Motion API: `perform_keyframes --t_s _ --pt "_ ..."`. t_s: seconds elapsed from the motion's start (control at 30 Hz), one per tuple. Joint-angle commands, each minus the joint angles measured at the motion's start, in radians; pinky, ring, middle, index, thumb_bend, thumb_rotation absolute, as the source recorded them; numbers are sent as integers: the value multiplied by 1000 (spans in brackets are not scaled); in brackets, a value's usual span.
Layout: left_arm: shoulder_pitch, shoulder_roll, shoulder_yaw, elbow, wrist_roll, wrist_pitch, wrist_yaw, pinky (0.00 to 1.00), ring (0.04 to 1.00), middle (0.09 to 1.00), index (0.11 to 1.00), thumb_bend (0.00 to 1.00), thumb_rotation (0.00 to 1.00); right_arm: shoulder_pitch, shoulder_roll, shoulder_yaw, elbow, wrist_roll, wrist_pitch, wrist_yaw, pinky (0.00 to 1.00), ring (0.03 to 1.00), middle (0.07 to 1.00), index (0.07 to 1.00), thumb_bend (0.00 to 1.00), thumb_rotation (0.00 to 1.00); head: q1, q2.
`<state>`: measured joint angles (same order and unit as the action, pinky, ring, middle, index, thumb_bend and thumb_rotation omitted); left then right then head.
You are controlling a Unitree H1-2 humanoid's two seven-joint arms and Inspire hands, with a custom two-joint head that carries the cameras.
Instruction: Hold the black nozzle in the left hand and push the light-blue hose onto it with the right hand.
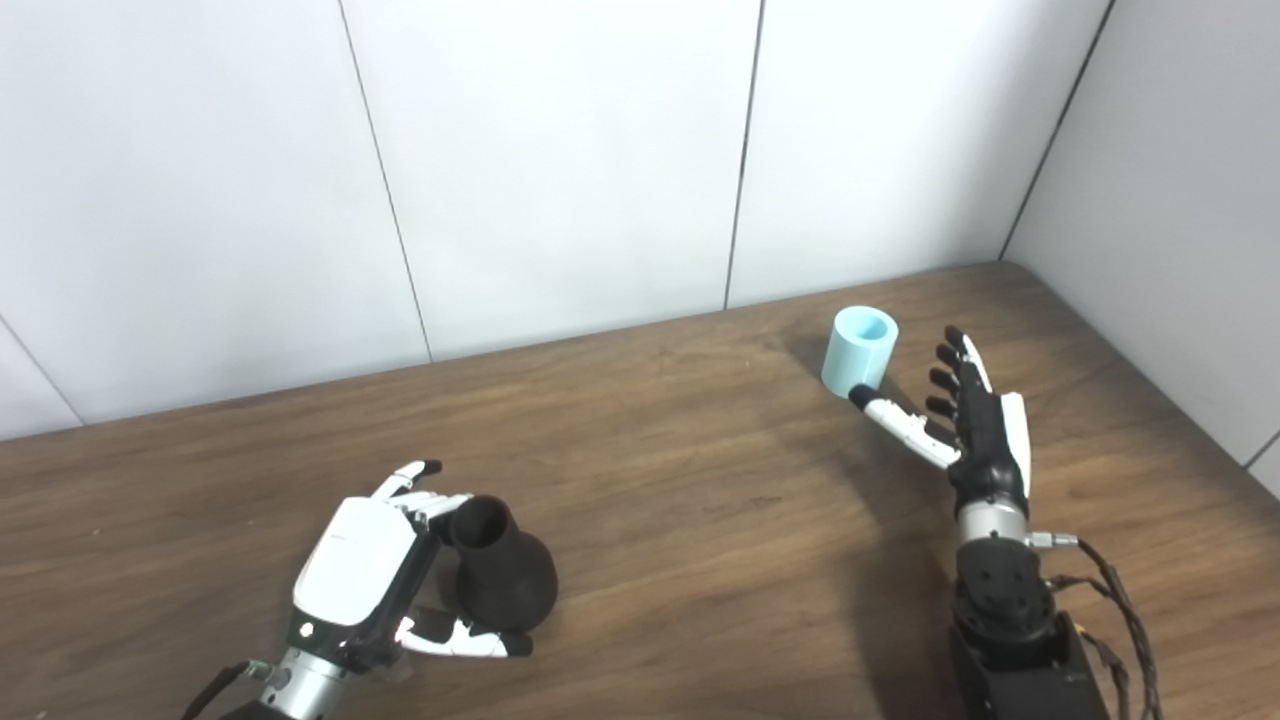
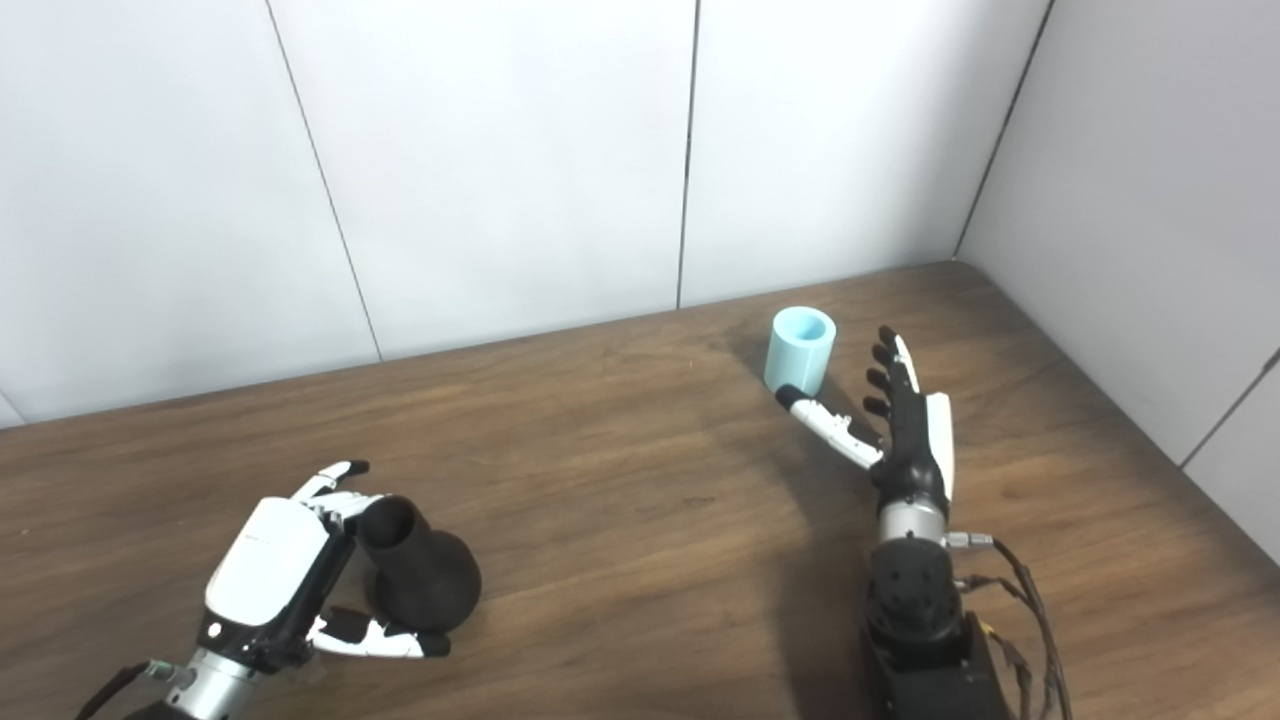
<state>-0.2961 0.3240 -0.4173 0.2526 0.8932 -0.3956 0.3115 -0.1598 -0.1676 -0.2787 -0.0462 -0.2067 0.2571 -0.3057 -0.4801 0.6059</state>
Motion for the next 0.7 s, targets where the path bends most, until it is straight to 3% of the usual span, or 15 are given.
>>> perform_keyframes --t_s 0.0,0.1,0.2,0.27,0.67 --pt "75 27 -7 74 -1 -15 20 846 488 437 506 503 0 -51 -28 -17 3 -1 -40 -20 812 888 918 945 947 473 -1 0" --pt "73 29 -6 84 -4 -30 29 848 483 429 509 503 0 -76 -35 -34 50 26 -76 -21 823 883 915 937 940 483 -2 2" --pt "77 31 -5 78 -1 -29 27 849 489 432 506 503 0 -97 -44 -45 99 54 -117 -18 818 874 912 937 995 536 -1 3" --pt "79 32 -4 75 0 -29 26 851 483 430 509 503 0 -107 -50 -46 119 61 -130 -19 813 865 900 926 999 515 -1 3" --pt "85 36 -7 69 4 -26 23 848 486 434 508 503 0 -167 -95 -17 168 50 -100 -9 775 846 884 911 945 388 1 3"
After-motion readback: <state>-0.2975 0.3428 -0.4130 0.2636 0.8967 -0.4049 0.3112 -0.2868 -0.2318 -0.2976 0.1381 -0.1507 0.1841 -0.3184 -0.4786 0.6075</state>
